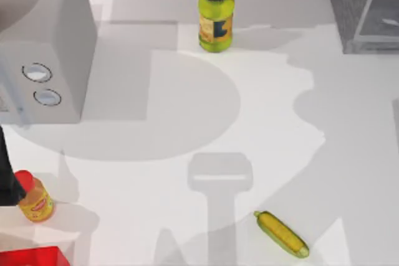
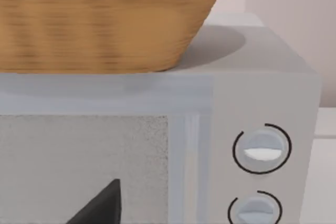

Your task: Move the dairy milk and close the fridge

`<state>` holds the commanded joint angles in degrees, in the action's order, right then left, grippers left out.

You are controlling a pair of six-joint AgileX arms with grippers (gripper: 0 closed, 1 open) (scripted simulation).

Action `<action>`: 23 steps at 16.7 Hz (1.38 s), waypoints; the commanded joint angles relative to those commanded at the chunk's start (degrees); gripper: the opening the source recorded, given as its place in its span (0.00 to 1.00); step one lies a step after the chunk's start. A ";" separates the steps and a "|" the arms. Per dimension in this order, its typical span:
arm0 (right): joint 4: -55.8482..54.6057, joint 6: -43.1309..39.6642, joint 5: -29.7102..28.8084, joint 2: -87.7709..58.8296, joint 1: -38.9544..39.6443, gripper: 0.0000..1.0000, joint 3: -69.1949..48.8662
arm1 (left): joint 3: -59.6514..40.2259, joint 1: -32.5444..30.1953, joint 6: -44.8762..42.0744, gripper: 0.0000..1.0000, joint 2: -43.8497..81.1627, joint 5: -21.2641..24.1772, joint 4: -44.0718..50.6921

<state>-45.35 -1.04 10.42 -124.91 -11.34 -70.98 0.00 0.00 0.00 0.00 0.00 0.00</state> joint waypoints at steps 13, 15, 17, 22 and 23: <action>1.66 -0.17 1.33 -2.62 -0.64 0.00 -2.85 | 0.00 0.00 0.00 1.00 0.00 0.00 0.00; 1.66 -0.17 1.33 -2.62 -0.64 0.15 -2.85 | 0.00 0.00 0.00 1.00 0.00 0.00 0.00; 1.66 -0.17 1.33 -2.62 -0.64 0.30 -2.85 | 0.00 0.00 0.00 1.00 0.00 0.00 0.00; 1.66 -0.17 1.33 -2.62 -0.64 0.68 -2.85 | 0.00 0.00 0.00 1.00 0.00 0.00 0.00; 1.66 -0.17 1.33 -2.62 -0.64 0.75 -2.85 | 0.00 0.00 0.00 1.00 0.00 0.00 0.00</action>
<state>-43.69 -1.20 11.75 -127.53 -11.99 -73.84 0.00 0.00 0.00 0.00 0.00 0.00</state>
